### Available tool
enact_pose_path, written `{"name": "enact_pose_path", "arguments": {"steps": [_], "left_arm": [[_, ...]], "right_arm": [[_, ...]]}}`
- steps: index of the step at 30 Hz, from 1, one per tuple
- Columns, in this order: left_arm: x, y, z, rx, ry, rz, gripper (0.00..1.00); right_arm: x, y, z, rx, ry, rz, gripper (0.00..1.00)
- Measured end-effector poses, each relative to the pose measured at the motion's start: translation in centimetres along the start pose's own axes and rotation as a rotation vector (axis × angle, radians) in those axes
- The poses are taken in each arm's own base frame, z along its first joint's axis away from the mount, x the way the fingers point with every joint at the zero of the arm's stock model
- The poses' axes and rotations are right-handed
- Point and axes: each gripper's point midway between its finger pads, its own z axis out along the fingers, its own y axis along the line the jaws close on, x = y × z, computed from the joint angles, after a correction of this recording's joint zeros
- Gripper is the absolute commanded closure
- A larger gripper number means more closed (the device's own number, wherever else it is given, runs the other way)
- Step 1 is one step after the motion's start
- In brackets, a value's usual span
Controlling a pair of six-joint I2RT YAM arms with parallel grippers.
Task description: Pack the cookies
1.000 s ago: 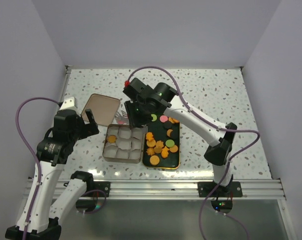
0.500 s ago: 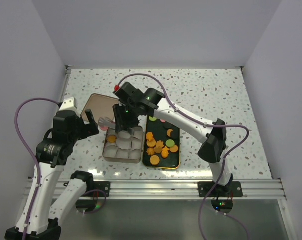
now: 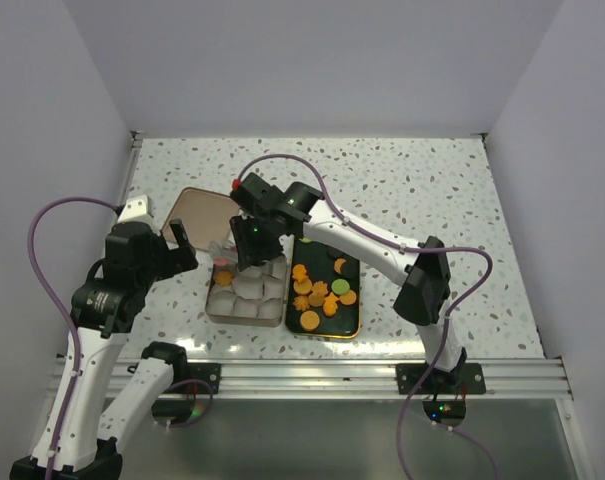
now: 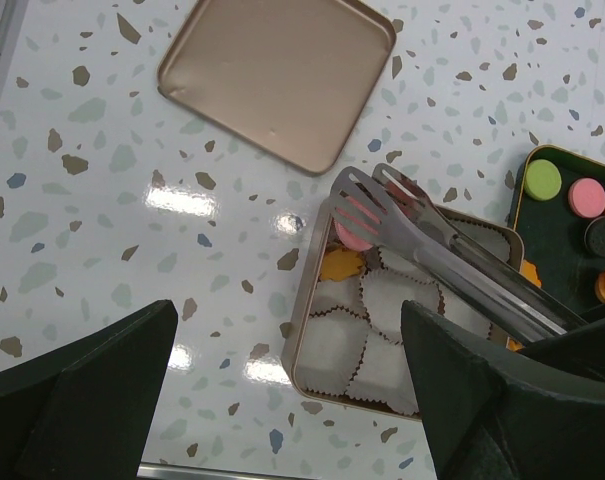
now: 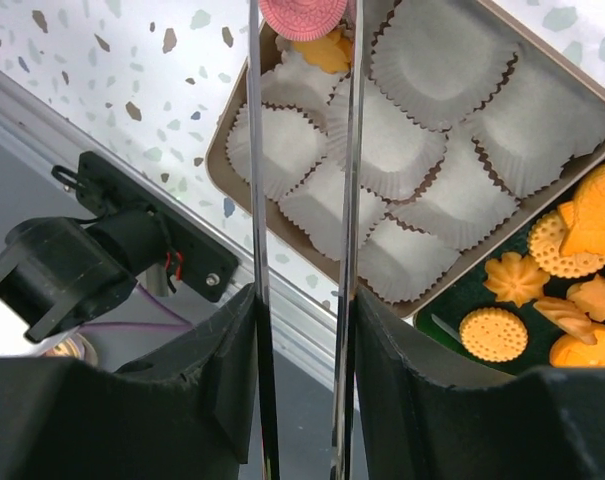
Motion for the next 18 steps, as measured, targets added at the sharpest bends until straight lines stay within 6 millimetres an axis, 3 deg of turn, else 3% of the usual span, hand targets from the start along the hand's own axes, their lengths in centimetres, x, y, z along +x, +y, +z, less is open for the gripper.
{"name": "enact_pose_path", "arguments": {"steps": [7, 18], "left_arm": [[0.0, 0.1, 0.0, -0.005, -0.002, 0.0, 0.0], [-0.1, 0.2, 0.0, -0.008, -0.005, -0.001, 0.0]], "right_arm": [[-0.3, -0.6, 0.1, 0.028, -0.017, -0.019, 0.47], [-0.5, -1.5, 0.5, 0.069, -0.021, -0.035, 0.44]]}}
